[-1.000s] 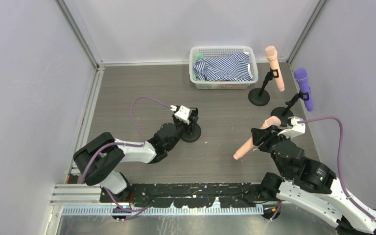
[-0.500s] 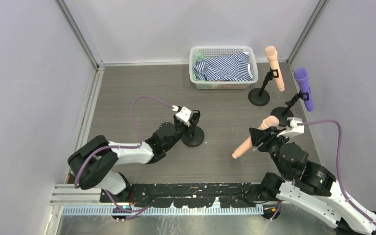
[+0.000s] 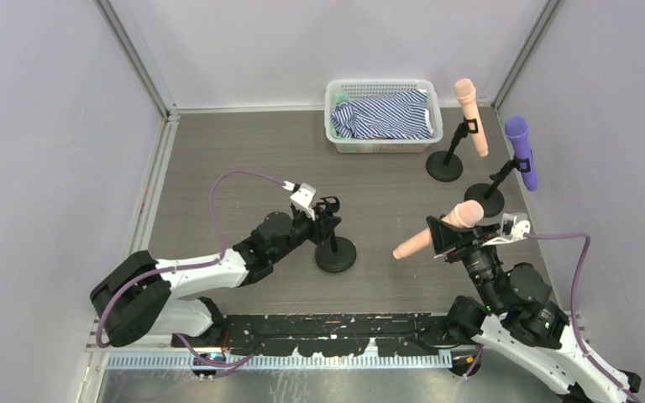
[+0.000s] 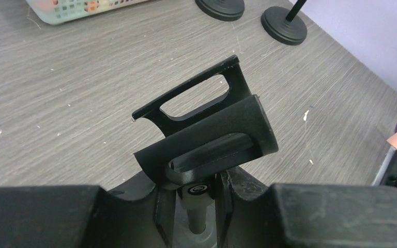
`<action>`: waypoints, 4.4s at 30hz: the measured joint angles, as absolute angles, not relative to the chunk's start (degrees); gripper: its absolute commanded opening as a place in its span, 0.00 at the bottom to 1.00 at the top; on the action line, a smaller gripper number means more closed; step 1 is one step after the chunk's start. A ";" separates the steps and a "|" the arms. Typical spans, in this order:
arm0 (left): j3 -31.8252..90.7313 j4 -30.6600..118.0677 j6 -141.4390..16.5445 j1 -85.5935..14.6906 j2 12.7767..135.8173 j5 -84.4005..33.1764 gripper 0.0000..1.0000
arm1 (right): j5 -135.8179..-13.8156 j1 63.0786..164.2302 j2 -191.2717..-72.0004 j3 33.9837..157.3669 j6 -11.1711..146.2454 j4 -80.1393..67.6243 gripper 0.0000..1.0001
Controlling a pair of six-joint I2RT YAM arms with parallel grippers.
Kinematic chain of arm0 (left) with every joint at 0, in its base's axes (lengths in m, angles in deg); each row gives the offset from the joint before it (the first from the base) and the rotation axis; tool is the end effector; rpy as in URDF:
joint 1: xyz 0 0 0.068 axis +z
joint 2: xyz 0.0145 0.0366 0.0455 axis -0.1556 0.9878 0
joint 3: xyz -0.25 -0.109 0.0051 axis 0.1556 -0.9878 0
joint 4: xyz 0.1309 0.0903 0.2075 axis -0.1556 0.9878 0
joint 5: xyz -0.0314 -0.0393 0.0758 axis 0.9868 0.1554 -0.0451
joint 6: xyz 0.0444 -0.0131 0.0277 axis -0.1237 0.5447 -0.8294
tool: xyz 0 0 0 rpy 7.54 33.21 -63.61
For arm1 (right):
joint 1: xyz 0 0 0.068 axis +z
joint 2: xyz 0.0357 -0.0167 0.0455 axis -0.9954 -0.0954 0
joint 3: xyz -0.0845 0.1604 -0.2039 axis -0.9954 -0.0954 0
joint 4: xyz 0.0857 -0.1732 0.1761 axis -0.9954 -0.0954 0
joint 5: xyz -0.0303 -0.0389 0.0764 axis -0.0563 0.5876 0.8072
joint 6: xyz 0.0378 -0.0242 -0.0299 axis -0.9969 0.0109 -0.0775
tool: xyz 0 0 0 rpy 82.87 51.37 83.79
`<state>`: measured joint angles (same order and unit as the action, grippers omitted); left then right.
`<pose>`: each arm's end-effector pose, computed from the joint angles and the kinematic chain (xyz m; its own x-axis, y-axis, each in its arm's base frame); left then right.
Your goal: Attach the microphones to the stand
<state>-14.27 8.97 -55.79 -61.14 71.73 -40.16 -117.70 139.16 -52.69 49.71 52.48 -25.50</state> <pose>0.1672 -0.2090 0.2228 -0.3015 -0.1189 -0.9460 0.6573 0.6928 -0.2966 0.0444 0.0271 0.3036 -0.0528 0.4512 -0.8909 -0.3398 0.8308 0.4409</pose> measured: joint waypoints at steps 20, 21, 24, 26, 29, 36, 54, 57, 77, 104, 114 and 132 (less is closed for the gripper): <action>-13.64 -1.02 -47.63 -68.76 78.75 -48.44 0.00 | -115.32 139.16 -52.84 49.71 58.54 -25.54 0.01; -12.87 -1.06 -48.97 -70.34 79.58 -48.64 0.00 | -115.04 139.16 -52.90 49.71 58.78 -25.52 0.01; -12.02 -1.68 -51.96 -73.13 80.89 -49.21 0.00 | -114.23 139.16 -52.90 49.71 59.26 -25.37 0.01; -12.02 -2.20 -53.16 -73.99 81.15 -49.38 0.04 | -113.83 139.16 -52.90 49.71 59.28 -25.34 0.01; -12.21 -3.01 -53.97 -74.51 81.41 -49.42 0.20 | -113.13 139.16 -52.90 49.60 59.28 -24.71 0.01; -12.19 -3.36 -58.50 -77.48 81.89 -51.54 0.45 | -110.40 139.16 -52.64 47.92 60.07 -21.10 0.01; -11.76 -22.42 -72.20 -88.68 96.93 -64.77 0.54 | -100.02 139.16 -51.59 46.61 66.78 -11.07 0.01; -10.27 -26.05 -77.32 -90.71 99.92 -67.81 0.53 | -99.08 139.16 -51.57 47.07 67.19 -11.79 0.01; -10.34 -31.90 -81.47 -89.48 99.27 -68.07 0.20 | -96.24 139.16 -51.55 48.88 69.03 -14.77 0.01; -21.24 -33.92 -62.91 -79.63 90.15 -53.95 0.00 | -83.95 139.16 -62.85 49.30 73.69 2.70 0.01; -21.53 -34.11 -63.00 -79.36 90.11 -50.23 0.00 | -78.16 139.16 -71.11 49.08 73.82 11.46 0.01; -21.53 -34.18 -63.79 -79.19 90.42 -46.19 0.00 | -79.36 139.16 -71.46 43.61 76.44 18.30 0.01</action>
<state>-21.53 -34.18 -63.79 -79.19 90.42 -46.19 -79.36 139.16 -71.46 43.61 76.44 18.30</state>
